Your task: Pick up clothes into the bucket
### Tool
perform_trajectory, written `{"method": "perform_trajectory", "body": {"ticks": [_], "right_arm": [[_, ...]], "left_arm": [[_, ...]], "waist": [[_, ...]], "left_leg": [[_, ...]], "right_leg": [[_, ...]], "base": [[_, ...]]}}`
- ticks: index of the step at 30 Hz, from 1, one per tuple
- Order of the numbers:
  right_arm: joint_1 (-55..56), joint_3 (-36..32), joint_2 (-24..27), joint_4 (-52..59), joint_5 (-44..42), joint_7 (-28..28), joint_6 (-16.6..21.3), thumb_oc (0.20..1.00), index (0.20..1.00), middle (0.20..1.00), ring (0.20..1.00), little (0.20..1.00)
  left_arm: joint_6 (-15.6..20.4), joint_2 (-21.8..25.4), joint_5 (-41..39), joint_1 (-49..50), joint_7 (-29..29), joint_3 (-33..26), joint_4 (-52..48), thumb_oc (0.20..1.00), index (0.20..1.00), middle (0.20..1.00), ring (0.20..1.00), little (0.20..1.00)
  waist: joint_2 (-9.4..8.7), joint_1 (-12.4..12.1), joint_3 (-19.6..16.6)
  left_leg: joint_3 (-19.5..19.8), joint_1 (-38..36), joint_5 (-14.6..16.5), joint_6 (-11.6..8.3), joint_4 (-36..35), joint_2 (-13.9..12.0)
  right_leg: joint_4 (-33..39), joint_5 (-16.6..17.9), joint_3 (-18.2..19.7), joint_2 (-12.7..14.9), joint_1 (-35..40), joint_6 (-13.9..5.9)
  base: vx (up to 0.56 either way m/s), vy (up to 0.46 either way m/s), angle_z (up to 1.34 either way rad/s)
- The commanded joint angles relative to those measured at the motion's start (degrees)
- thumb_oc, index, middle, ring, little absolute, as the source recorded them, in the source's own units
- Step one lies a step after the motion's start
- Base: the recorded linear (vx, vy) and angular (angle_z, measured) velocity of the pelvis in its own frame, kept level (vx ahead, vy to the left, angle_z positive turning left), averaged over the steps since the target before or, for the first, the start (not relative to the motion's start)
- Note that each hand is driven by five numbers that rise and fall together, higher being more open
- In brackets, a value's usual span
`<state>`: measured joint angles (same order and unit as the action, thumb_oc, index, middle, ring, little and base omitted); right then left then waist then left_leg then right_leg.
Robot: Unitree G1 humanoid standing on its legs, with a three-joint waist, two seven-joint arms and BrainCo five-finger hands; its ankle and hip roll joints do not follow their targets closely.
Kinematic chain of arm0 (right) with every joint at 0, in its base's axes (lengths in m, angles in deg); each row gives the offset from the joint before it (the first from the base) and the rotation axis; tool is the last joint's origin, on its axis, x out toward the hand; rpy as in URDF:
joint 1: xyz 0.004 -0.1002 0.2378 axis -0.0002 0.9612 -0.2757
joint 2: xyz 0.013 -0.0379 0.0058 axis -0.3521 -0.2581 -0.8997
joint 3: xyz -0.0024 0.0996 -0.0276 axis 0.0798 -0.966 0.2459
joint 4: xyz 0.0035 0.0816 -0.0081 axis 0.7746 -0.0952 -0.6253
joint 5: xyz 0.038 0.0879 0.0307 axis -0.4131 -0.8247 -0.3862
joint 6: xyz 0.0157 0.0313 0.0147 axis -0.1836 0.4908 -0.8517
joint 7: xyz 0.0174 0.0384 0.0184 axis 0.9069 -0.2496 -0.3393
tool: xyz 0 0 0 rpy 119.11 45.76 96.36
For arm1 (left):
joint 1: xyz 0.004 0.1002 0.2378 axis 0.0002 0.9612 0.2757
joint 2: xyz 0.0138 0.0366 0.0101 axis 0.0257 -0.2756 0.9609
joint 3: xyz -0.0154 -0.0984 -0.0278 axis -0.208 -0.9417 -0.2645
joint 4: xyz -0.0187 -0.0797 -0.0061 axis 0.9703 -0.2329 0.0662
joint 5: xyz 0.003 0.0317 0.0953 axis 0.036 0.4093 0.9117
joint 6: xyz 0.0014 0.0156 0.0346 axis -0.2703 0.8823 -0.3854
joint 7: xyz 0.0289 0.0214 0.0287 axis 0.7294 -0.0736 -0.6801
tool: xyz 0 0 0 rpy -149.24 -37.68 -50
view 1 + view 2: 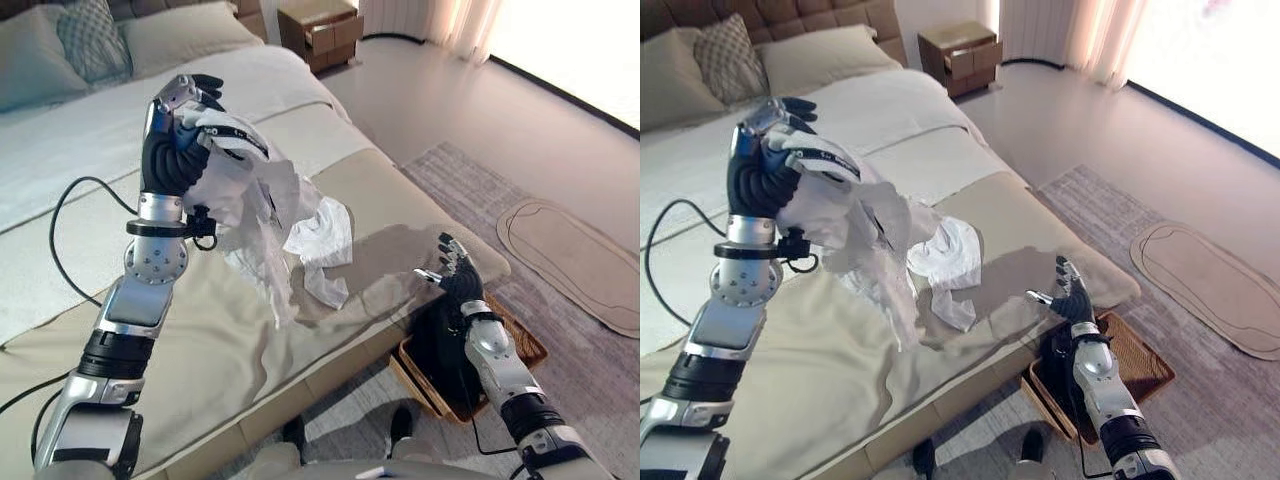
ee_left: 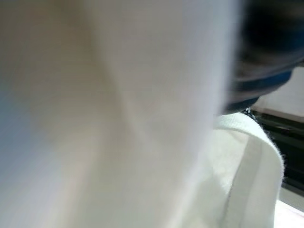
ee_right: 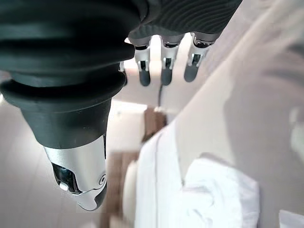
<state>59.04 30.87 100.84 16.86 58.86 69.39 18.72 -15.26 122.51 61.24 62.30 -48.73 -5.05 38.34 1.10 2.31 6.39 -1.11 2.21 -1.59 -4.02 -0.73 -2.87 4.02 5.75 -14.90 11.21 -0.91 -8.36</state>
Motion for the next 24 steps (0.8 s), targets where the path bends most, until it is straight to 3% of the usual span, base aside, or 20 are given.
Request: {"method": "perform_trajectory", "body": {"ticks": [1,8,14,19,24], "right_arm": [[-5.0,3.5,1.2,6.1,-0.2,4.4,1.0,1.0,1.0,1.0,1.0,1.0],[-12.7,12.1,-2.4,4.9,-8.8,10.8,-0.9,1.0,1.0,1.0,1.0,1.0],[-15.2,16.5,-6.1,3.8,-12.2,12.9,-1.8,1.0,1.0,1.0,1.0,1.0],[-15.4,16.9,-10.4,0.9,-18.9,12.9,-1.8,1.0,1.0,1.0,1.0,1.0],[-15.0,17.8,-11.6,2.8,-22.5,14.0,-2.1,1.0,1.0,1.0,1.0,1.0]], "left_arm": [[2.5,2.0,-6.0,-7.1,-3.3,3.8,-0.8,0.2,0.2,0.2,0.2,0.2],[2.2,-2.7,-13.4,-10.3,-10.1,11.5,-1.0,0.2,0.2,0.2,0.2,0.2],[1.6,-6.7,-16.4,-11.8,-13.0,15.9,-1.4,0.2,0.2,0.2,0.2,0.2],[1.0,-9.6,-22.4,-10.4,-16.5,18.1,-2.9,0.2,0.2,0.2,0.2,0.2],[0.3,-9.7,-22.9,-8.7,-17.7,18.7,-4.6,0.2,0.2,0.2,0.2,0.2]], "waist": [[-2.08,-0.5,-2.6],[-2.46,-1.1,-4.0],[-2.44,-1.4,-4.7],[-2.32,-1.6,-5.3],[-2.52,-1.3,-5.6]], "left_leg": [[0.5,1.1,-0.2,-0.73,1.1,-0.8],[-0.1,-1.6,-0.3,-0.87,0.0,-1.0],[0.0,-2.9,-0.3,-0.89,-0.3,-1.1],[0.1,-3.6,-0.2,-0.85,-0.5,-1.2],[0.0,-4.1,-0.3,-0.96,-0.8,-1.4]], "right_leg": [[-3.4,1.1,0.5,3.8,-0.6,-4.33],[-2.9,1.0,0.4,3.4,1.4,-4.12],[-2.6,0.7,0.4,3.1,2.7,-3.93],[-2.4,0.7,0.5,3.0,3.4,-3.87],[-2.2,0.7,0.4,2.9,3.7,-3.75]], "base": [[0.04,-0.024,-0.02],[0.01,-0.004,0.0],[0.01,-0.003,0.0],[0.0,0.0,0.0],[0.0,0.0,0.0]]}}
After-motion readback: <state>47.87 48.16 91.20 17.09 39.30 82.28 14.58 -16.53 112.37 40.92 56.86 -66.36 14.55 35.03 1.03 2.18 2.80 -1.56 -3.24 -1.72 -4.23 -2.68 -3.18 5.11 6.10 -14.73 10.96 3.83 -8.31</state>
